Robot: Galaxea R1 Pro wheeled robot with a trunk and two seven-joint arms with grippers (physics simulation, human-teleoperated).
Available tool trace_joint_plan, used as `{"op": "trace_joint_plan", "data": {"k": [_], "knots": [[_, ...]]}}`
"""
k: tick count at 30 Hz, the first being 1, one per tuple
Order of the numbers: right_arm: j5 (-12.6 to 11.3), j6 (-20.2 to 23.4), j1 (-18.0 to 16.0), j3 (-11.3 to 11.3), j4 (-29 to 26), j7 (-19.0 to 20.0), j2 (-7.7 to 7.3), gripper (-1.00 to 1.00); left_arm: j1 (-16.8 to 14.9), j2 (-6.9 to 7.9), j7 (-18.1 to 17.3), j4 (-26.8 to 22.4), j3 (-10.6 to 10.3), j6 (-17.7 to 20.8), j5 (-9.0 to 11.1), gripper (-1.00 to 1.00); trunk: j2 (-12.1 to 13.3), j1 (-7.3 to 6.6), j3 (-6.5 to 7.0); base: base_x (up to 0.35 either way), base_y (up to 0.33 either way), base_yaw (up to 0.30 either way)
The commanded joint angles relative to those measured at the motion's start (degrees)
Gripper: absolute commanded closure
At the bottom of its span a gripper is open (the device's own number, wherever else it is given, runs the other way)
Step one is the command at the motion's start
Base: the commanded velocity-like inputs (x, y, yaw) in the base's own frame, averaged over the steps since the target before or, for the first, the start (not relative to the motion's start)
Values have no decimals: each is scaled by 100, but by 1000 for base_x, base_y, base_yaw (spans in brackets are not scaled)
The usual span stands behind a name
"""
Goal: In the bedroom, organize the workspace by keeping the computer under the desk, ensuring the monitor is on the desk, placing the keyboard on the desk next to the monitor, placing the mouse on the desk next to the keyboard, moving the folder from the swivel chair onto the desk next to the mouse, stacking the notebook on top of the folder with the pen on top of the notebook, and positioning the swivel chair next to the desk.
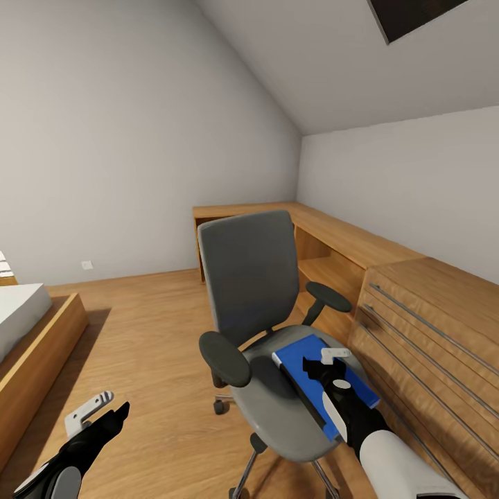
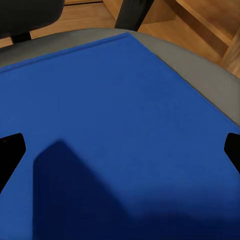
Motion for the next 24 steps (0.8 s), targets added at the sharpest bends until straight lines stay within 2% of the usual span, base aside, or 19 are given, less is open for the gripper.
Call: {"op": "trace_joint_plan", "data": {"k": [1,7,16,24], "knots": [[20,8,-2,-1,-2,-20,2,-100,-4,-3,41,-8,6,23,61,-100,-3,-1,-6,0,0,0],[20,8,-2,-1,-2,-20,2,-100,-4,-3,39,-8,8,16,60,-100,-3,-1,-6,-32,0,0],[20,33,-3,-1,5,-21,2,-100,-4,-3,33,-8,8,15,61,-100,-3,-1,-6,-179,0,0],[20,77,-6,-1,7,-20,2,-100,-4,-3,32,-8,8,14,60,-100,-3,-1,-6,-43,0,0]]}}
